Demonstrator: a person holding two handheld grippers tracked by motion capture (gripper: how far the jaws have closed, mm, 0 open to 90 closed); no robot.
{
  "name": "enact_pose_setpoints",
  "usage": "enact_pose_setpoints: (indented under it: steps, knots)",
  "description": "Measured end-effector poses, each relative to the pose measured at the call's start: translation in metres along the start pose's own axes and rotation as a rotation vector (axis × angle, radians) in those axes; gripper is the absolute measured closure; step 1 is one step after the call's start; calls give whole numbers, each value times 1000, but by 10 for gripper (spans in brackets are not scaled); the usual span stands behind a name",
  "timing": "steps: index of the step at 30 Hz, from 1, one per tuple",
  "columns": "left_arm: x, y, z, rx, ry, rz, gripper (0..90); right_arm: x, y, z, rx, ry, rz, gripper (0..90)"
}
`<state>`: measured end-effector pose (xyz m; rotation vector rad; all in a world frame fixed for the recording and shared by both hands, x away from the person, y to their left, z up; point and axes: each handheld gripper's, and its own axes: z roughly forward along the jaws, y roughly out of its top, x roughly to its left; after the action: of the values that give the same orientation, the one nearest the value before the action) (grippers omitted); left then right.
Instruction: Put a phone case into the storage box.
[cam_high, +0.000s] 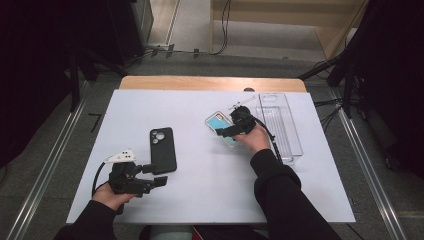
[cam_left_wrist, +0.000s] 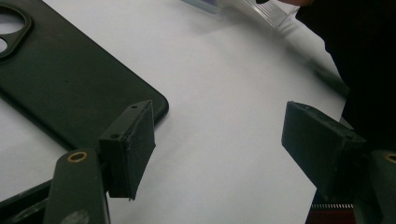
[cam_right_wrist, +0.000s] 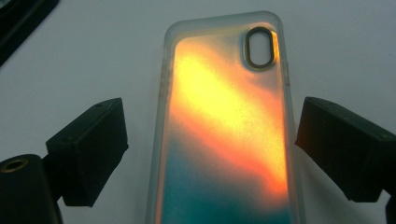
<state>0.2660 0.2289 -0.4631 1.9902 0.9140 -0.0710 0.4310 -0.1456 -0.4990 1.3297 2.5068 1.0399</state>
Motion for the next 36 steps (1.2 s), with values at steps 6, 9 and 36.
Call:
enact_pose_setpoints:
  steps: [6, 9, 36]
  knots:
    - [0, 0, 0, 1, 1, 2, 258, 0, -5, 6, 32, -18, -10, 71]
    - [0, 0, 0, 0, 1, 0, 258, 1, -5, 6, 36, -32, -12, 71]
    - [0, 0, -1, 0, 5, 0, 258, 15, -3, 3, 47, -115, -75, 149]
